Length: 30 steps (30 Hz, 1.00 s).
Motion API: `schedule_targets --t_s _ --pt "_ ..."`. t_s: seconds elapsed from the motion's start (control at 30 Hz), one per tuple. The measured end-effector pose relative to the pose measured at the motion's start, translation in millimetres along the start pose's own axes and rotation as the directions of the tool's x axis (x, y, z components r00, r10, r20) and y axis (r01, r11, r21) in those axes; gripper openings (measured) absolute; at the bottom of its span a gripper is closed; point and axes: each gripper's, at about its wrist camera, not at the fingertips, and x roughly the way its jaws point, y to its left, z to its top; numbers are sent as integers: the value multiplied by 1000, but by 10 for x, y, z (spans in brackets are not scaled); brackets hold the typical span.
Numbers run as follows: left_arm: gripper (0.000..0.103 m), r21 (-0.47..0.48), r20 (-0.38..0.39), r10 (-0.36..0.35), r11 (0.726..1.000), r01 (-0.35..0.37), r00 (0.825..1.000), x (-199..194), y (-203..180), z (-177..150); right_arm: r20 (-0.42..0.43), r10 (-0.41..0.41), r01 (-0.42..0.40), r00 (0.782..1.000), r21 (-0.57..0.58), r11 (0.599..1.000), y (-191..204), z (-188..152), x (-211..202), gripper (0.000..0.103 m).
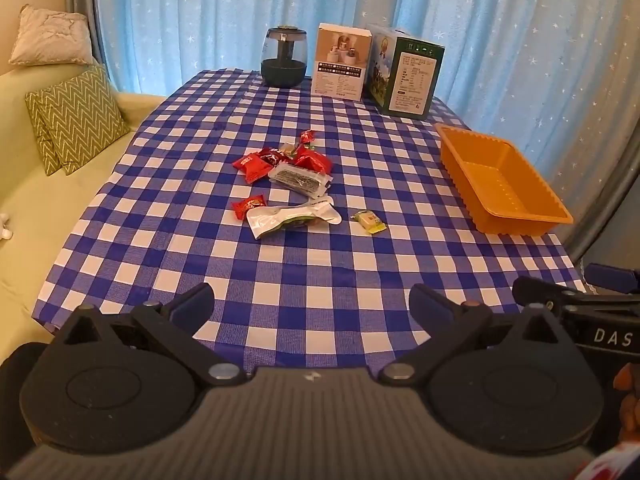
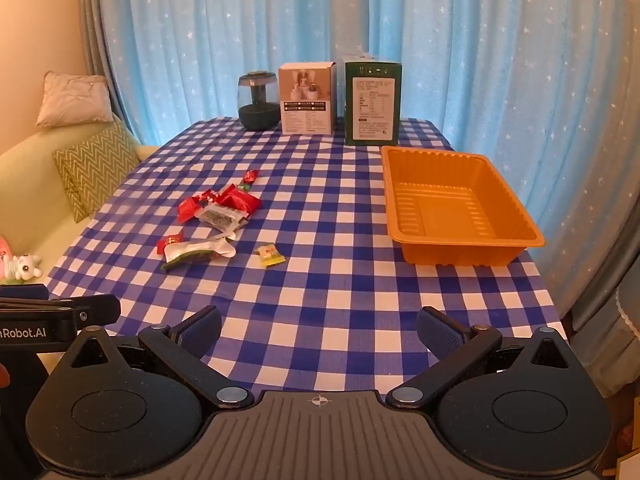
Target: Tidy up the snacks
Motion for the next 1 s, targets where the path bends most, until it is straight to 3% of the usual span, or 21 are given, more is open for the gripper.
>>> schedule_targets --t_s 1.0 --pt "103 3 14 -24 1000 24 1000 -66 9 -1 2 -1 1 1000 4 1000 -31 -1 -8 103"
